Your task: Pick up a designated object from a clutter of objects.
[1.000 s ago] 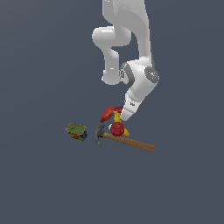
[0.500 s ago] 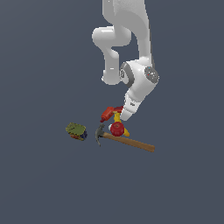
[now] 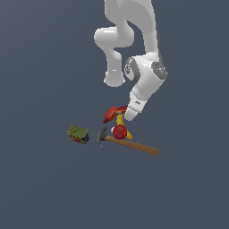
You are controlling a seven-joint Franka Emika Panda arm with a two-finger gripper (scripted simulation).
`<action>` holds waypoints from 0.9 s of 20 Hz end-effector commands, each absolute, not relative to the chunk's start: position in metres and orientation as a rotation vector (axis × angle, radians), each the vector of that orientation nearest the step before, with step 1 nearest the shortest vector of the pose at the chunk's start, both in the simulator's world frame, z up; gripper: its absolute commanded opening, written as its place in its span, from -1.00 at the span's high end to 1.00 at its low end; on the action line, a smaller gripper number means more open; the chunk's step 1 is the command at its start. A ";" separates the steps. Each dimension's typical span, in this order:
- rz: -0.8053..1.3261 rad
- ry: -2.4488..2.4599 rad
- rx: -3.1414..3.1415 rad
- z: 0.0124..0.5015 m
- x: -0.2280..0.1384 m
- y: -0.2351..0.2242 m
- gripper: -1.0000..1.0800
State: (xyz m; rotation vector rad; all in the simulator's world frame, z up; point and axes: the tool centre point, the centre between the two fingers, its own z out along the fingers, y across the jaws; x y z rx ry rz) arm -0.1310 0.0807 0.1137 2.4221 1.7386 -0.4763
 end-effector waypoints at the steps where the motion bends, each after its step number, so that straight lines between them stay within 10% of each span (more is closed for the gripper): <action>1: -0.472 1.739 2.422 0.129 -0.129 0.084 1.00; 18: -0.472 1.743 2.423 0.282 -0.111 0.119 1.00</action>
